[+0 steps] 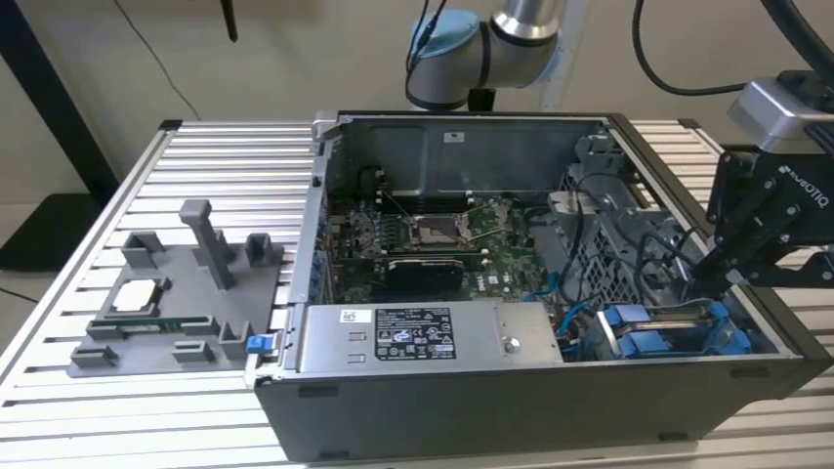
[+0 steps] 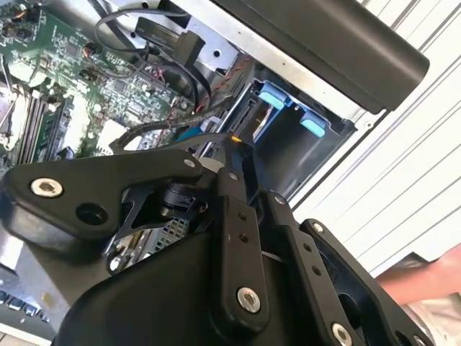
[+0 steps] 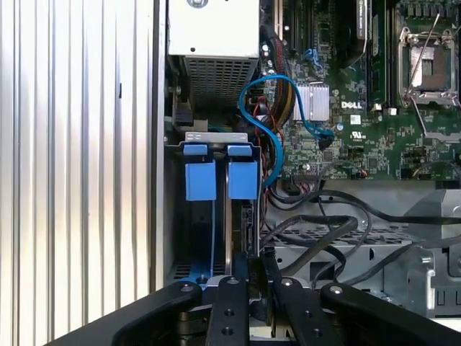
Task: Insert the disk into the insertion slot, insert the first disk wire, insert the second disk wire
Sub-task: 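Insert the first disk wire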
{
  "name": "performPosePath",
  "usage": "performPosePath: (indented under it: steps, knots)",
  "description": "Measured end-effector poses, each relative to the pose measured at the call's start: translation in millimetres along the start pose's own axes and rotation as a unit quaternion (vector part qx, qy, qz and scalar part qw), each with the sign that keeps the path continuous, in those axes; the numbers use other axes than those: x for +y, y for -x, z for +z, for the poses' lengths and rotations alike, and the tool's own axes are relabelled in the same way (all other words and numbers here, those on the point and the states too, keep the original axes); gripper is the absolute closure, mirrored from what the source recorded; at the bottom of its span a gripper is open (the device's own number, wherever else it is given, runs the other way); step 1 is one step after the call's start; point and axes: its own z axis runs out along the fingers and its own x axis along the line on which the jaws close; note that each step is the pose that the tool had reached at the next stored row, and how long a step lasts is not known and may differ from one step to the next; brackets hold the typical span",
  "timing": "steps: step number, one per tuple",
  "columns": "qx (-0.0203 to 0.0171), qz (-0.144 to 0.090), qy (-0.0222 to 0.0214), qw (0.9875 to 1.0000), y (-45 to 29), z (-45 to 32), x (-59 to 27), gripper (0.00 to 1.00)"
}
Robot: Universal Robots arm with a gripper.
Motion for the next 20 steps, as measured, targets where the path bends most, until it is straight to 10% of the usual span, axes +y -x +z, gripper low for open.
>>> performPosePath:
  steps: [20]
  knots:
    - [0.0245,-0.010,-0.0008,0.9997,10.9,22.1,-1.8,1.00]
